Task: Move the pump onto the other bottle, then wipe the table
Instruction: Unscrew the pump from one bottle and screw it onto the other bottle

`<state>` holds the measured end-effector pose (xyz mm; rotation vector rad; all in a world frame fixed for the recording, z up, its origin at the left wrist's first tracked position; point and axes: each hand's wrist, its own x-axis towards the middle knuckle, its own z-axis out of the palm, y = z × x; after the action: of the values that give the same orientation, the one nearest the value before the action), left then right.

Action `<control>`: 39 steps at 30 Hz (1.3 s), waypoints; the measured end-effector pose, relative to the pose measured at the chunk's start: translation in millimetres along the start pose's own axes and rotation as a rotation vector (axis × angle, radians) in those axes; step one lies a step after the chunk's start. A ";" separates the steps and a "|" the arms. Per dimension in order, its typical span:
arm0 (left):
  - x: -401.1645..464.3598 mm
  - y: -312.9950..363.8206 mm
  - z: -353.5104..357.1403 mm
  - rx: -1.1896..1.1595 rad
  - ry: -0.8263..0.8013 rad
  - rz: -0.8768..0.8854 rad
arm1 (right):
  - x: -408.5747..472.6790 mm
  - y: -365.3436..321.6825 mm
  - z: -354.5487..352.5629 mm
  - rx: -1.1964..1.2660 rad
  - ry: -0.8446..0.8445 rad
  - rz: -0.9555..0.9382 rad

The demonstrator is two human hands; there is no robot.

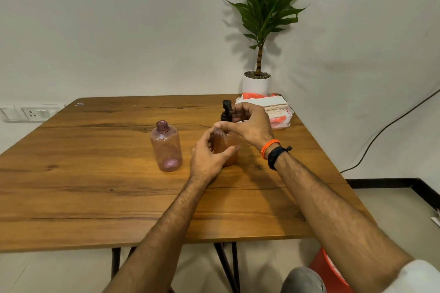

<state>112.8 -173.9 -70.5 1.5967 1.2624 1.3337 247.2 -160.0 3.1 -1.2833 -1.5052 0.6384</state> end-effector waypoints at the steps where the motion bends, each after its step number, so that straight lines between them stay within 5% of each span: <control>1: -0.3 -1.0 0.4 -0.011 0.001 0.004 | -0.3 -0.5 1.7 -0.001 0.019 0.002; 39: 1.1 -20.4 2.5 -0.141 -0.014 0.030 | -2.0 7.1 -2.8 0.060 -0.069 -0.057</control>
<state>110.3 -166.8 -89.7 1.5296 1.1148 1.3958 252.4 -160.3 -2.8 -1.1794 -1.5618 0.6912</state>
